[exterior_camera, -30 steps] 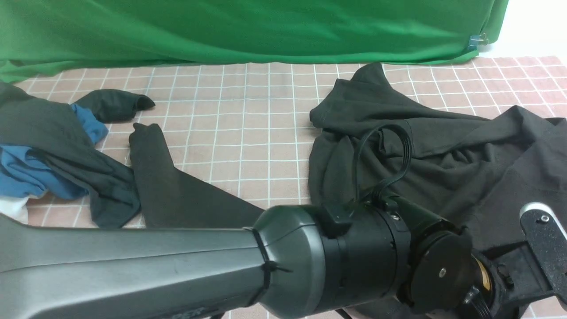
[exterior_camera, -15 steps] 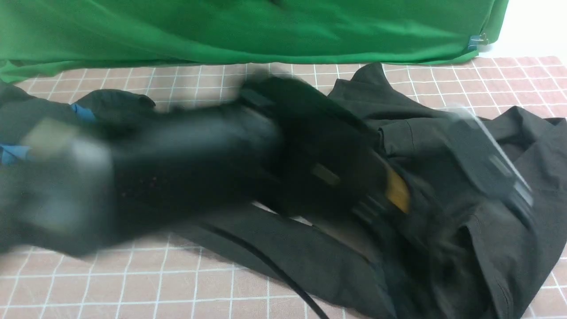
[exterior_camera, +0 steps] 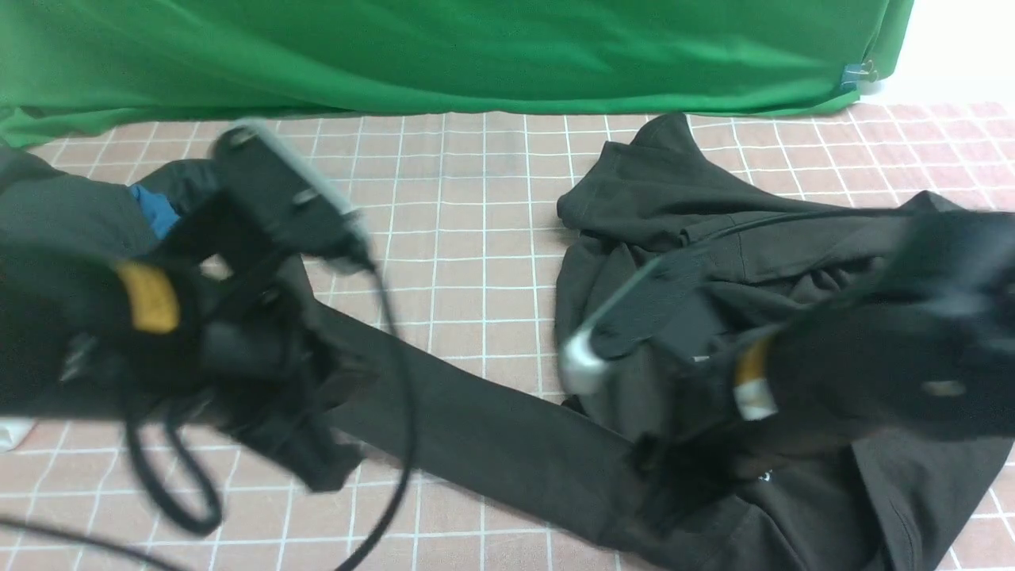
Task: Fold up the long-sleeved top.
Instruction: Spread the long sleeves with your arms and place them on the tabletop
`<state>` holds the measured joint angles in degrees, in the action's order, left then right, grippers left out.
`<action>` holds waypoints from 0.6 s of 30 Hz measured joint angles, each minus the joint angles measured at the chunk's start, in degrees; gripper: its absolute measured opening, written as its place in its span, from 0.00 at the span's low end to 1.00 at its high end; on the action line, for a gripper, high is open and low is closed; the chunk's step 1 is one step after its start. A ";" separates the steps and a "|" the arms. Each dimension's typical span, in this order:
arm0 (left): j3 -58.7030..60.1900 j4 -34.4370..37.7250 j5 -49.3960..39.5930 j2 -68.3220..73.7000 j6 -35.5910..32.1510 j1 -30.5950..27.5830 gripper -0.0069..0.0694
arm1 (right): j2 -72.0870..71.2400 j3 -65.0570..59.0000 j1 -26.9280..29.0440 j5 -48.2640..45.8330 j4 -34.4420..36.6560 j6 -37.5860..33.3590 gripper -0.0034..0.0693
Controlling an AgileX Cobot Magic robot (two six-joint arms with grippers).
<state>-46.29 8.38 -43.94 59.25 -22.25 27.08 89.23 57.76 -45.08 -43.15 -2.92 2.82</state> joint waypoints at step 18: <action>6.51 0.47 1.00 -6.98 -0.44 -0.83 0.11 | 15.42 6.48 6.89 -1.04 9.49 -16.19 0.61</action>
<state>-39.77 8.86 -42.93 52.27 -22.69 26.24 104.65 64.24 -38.20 -44.19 6.57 -13.37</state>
